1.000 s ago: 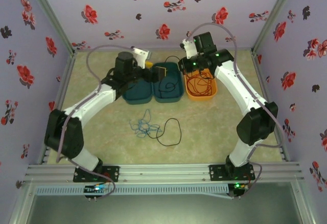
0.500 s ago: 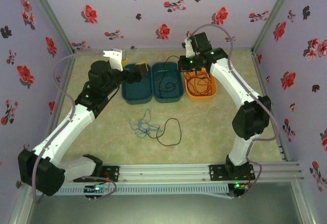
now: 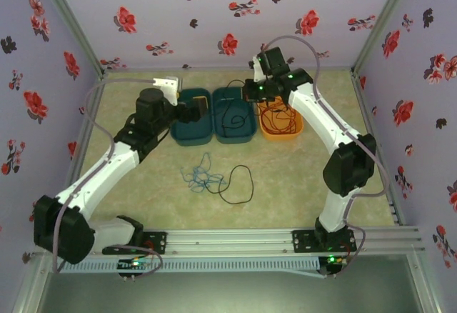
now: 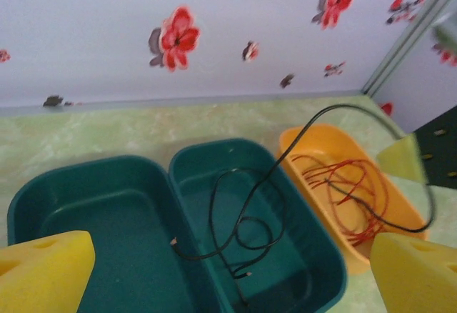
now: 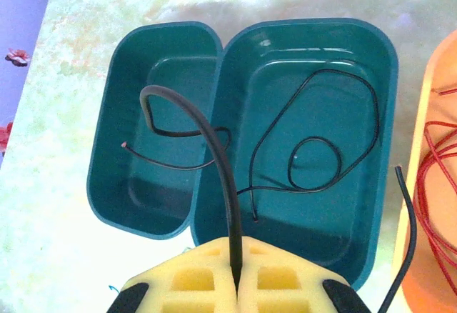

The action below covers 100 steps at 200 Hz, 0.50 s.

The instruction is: Untangle the cables

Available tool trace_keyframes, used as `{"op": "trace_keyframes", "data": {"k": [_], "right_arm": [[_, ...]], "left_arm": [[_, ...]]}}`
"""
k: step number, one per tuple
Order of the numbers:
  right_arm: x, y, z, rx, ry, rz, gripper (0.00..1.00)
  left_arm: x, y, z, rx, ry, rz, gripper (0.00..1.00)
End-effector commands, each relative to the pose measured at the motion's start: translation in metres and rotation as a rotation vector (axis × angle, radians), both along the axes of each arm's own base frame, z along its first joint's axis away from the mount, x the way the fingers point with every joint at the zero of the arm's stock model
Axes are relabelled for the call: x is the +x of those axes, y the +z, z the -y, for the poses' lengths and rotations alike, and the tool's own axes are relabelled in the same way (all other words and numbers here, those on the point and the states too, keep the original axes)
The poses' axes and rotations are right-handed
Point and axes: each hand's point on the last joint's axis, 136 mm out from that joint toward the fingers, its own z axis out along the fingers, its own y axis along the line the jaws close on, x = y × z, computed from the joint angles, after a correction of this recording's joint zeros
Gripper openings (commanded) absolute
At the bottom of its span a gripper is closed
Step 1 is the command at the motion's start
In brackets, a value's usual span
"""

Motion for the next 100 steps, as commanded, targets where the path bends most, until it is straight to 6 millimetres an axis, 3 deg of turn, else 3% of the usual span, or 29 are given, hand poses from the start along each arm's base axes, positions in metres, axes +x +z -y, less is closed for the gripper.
{"op": "trace_keyframes", "data": {"k": [1, 29, 59, 88, 100], "right_arm": [[-0.001, 0.032, -0.003, 0.057, -0.015, 0.057, 0.0], [-0.007, 0.038, 0.001, 0.046, -0.026, 0.067, 0.0], [-0.011, 0.047, -0.005, 0.11, -0.019, 0.074, 0.0], [-0.008, 0.053, -0.019, 0.212, -0.015, 0.073, 0.0], [-0.006, 0.053, -0.027, 0.253, -0.006, 0.064, 0.0]], "left_arm": [[0.015, -0.018, -0.008, 0.077, 0.054, -0.035, 0.94], [0.038, -0.038, -0.008, 0.11, 0.105, -0.06, 0.73], [0.063, -0.057, 0.001, 0.151, 0.112, -0.094, 0.68], [0.081, -0.072, 0.019, 0.126, 0.081, -0.13, 0.51], [0.09, -0.081, 0.025, 0.12, 0.079, -0.148, 0.49]]}}
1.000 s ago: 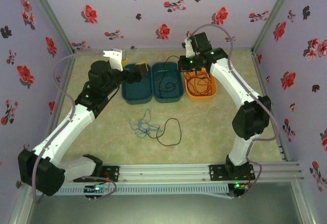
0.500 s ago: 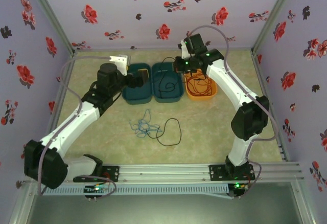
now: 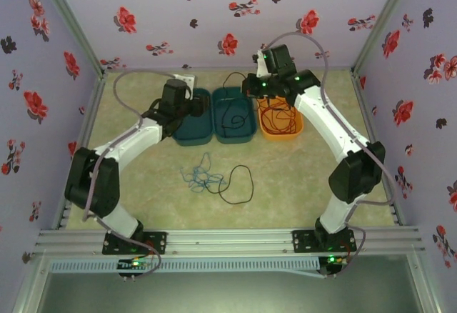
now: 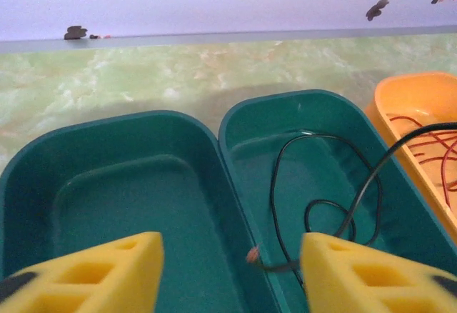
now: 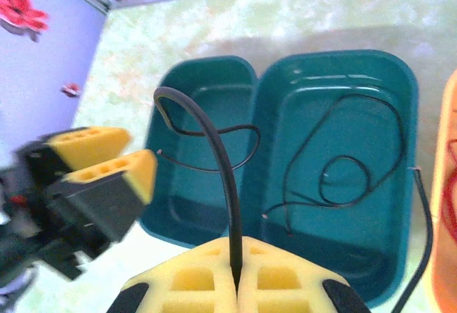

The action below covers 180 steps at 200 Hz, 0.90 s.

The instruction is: Untangle the cables

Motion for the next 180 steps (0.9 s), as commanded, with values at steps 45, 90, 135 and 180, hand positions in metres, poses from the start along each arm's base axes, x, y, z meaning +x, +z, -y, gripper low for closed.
{"op": "trace_keyframes", "data": {"k": [45, 90, 135, 180], "right_arm": [[0.005, 0.012, -0.035, 0.211, 0.047, -0.014, 0.0], [0.021, 0.004, -0.05, 0.388, 0.065, -0.041, 0.0], [0.043, -0.054, -0.042, 0.338, -0.012, -0.117, 0.0], [0.051, -0.105, -0.002, 0.206, -0.156, -0.169, 0.0]], "left_arm": [[0.043, -0.011, 0.048, -0.08, -0.08, -0.038, 0.16], [0.041, -0.019, 0.084, -0.164, -0.135, -0.07, 0.12], [0.042, -0.04, 0.105, -0.219, -0.108, -0.125, 0.11], [0.046, -0.056, 0.111, -0.261, -0.067, -0.158, 0.11]]}}
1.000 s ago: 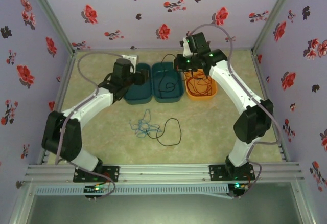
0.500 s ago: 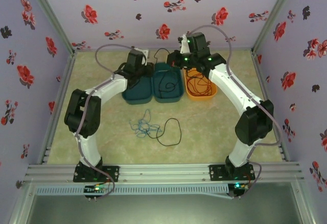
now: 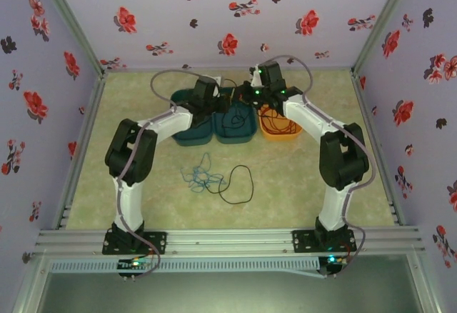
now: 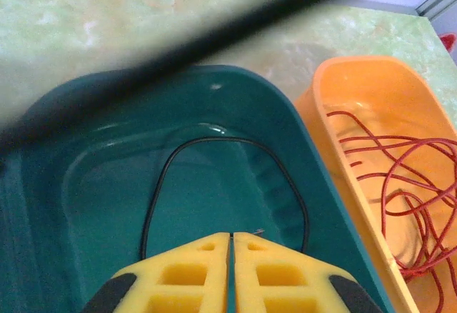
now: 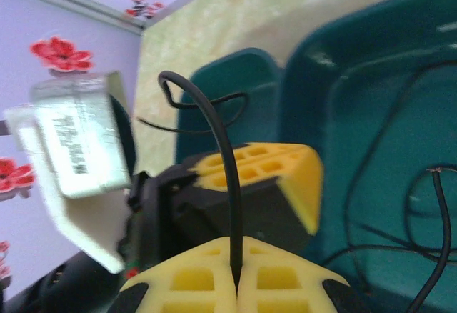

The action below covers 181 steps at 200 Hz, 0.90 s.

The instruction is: Untangle the cables

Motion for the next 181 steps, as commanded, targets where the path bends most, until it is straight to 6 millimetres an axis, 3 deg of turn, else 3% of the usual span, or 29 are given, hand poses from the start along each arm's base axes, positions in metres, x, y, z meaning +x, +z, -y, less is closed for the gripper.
{"op": "trace_keyframes", "data": {"k": [1, 33, 91, 141, 181], "right_arm": [[0.009, -0.014, 0.02, -0.059, -0.076, -0.007, 0.0], [0.009, -0.022, 0.036, -0.094, -0.113, -0.017, 0.0], [0.003, -0.031, 0.057, -0.148, -0.192, -0.018, 0.0], [-0.005, -0.027, 0.068, -0.158, -0.232, 0.001, 0.0], [-0.012, -0.028, 0.074, -0.157, -0.255, 0.001, 0.0]], "left_arm": [[0.009, 0.01, 0.009, -0.062, 0.026, 0.014, 0.11], [0.005, 0.012, 0.01, -0.059, 0.017, 0.019, 0.11], [-0.014, 0.046, -0.001, -0.058, 0.003, 0.085, 0.21], [-0.024, 0.079, -0.022, -0.004, 0.04, 0.156, 0.31], [-0.02, 0.074, -0.051, 0.132, 0.14, 0.155, 0.32]]}}
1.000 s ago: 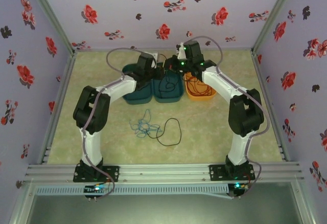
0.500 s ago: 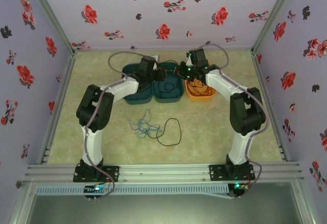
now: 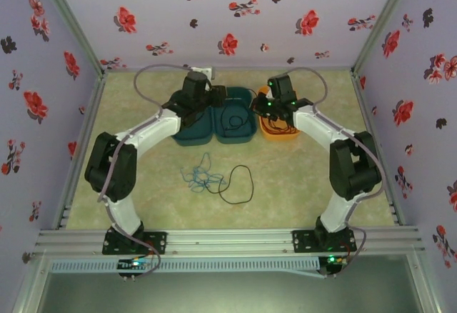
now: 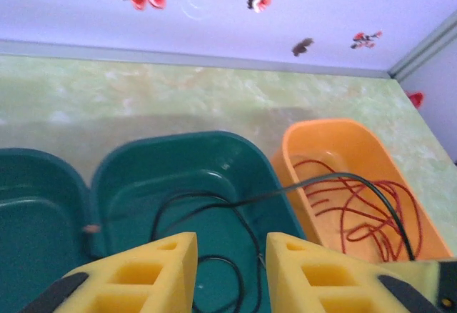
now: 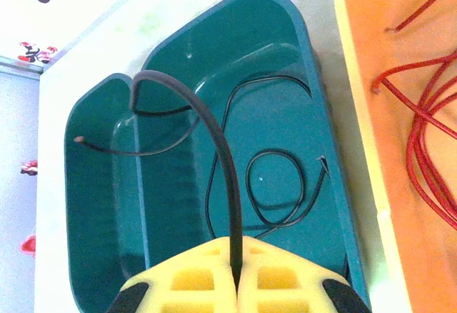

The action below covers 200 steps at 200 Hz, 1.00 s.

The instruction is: Untangle the cables

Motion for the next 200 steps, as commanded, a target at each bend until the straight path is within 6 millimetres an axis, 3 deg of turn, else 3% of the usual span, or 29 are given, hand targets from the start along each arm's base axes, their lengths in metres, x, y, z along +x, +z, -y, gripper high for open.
{"op": "trace_keyframes", "data": {"k": [1, 47, 119, 200], "right_arm": [[0.001, 0.009, 0.009, 0.001, -0.046, 0.029, 0.0], [0.0, -0.001, 0.009, -0.03, -0.046, 0.012, 0.0], [0.003, -0.028, -0.006, -0.249, 0.027, -0.031, 0.0], [-0.007, -0.06, -0.024, -0.443, 0.164, -0.109, 0.0]], "left_arm": [[0.0, -0.008, -0.021, 0.125, 0.07, -0.008, 0.32], [0.005, -0.025, -0.021, 0.146, 0.072, -0.042, 0.33], [0.001, -0.027, -0.018, 0.131, 0.048, -0.046, 0.33], [0.004, -0.034, -0.016, 0.103, 0.039, -0.064, 0.33]]}}
